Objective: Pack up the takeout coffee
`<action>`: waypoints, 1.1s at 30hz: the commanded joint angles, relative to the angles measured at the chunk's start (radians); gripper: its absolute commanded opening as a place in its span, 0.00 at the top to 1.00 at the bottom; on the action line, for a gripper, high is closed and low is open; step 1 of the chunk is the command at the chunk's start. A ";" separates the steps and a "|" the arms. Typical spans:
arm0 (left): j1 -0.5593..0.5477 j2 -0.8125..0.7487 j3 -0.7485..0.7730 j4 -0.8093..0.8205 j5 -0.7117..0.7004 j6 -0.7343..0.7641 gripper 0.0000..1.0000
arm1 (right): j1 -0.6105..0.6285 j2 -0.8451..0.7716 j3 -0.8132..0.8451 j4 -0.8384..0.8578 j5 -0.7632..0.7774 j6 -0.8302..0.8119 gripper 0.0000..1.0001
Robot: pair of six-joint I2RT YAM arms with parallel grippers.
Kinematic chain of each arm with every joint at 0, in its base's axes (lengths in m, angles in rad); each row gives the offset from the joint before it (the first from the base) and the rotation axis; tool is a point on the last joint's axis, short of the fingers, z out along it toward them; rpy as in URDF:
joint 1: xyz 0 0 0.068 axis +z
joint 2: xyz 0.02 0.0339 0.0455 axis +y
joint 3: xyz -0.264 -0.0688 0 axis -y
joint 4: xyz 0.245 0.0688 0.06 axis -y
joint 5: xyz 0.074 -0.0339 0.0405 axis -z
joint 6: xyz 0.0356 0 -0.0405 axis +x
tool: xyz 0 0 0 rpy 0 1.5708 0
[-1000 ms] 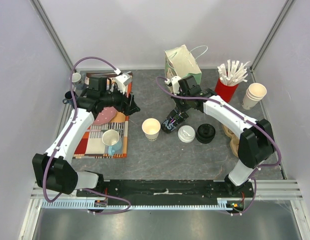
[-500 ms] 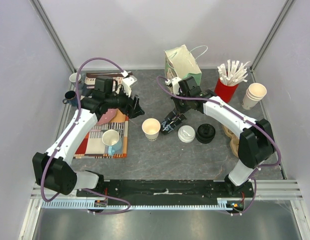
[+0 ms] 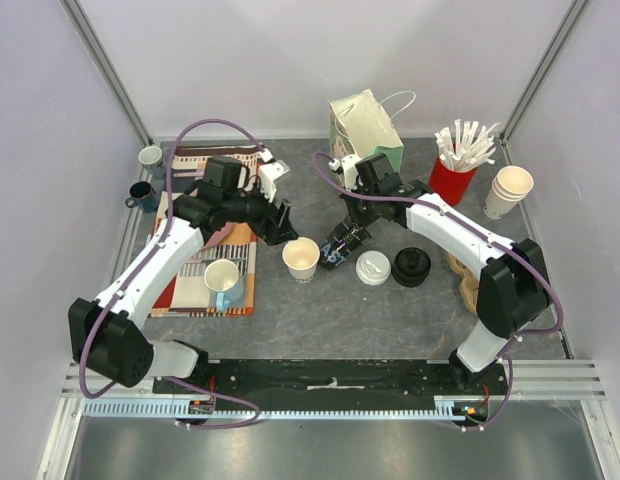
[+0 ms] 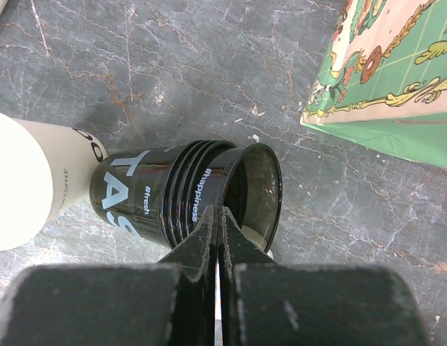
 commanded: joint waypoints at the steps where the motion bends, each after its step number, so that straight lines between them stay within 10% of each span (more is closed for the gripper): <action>1: -0.106 0.084 0.087 0.029 -0.030 0.015 0.15 | 0.002 -0.037 -0.006 0.031 -0.002 0.017 1.00; 9: -0.311 0.094 -0.005 0.282 -0.323 -0.063 0.01 | -0.008 -0.038 -0.025 0.043 -0.025 0.032 1.00; 33: -0.451 0.456 0.162 0.250 -0.497 0.013 0.00 | -0.113 -0.063 -0.121 0.117 -0.141 0.088 1.00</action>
